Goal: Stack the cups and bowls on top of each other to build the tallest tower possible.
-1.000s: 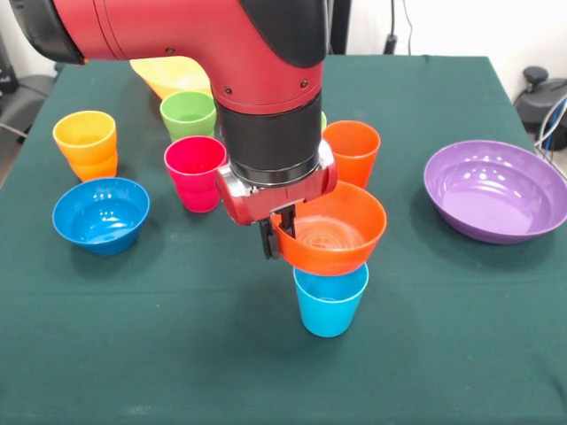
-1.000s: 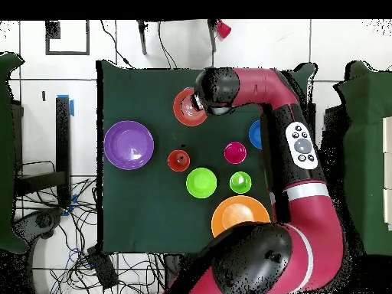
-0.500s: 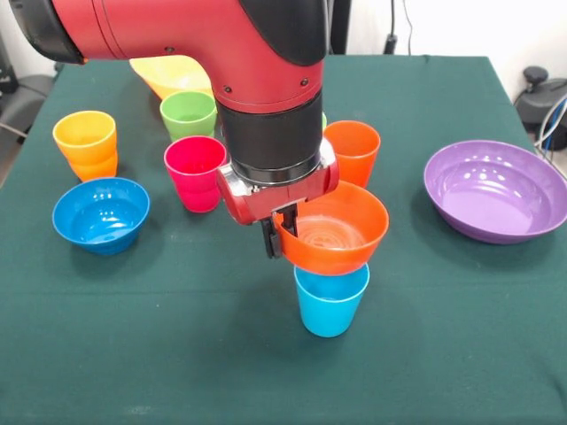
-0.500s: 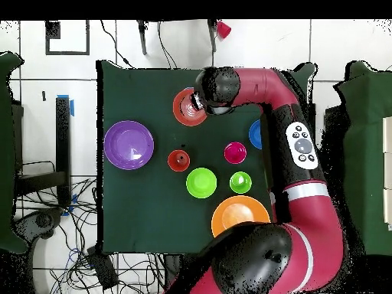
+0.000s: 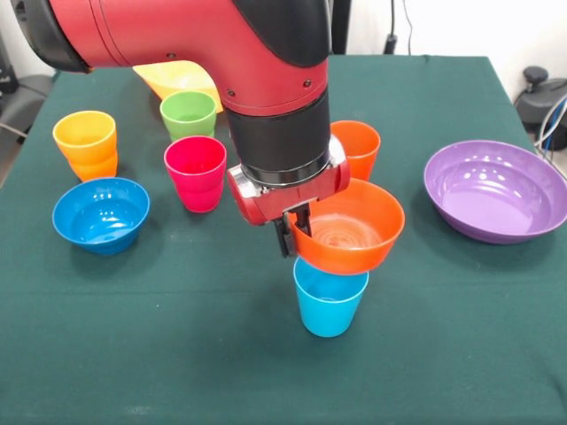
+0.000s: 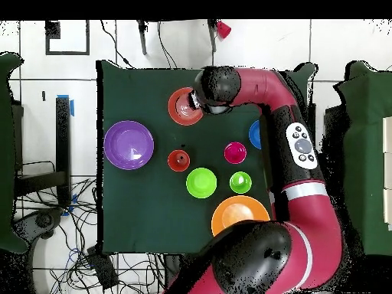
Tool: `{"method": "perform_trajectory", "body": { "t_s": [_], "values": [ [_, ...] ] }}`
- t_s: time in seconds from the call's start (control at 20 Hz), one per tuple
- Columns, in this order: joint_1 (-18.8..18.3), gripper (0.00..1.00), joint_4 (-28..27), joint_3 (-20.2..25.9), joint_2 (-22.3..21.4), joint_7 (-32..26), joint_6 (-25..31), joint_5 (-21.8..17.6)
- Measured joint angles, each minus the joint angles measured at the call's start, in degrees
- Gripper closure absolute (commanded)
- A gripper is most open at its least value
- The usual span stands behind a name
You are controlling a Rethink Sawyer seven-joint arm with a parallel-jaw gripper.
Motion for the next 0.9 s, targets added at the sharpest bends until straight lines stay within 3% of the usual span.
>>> {"method": "perform_trajectory", "body": {
  "t_s": [0.9],
  "values": [
    [0.02, 1.0, -2.32, -0.15, 1.18, 0.0, 0.27, 1.15]
  ]
}}
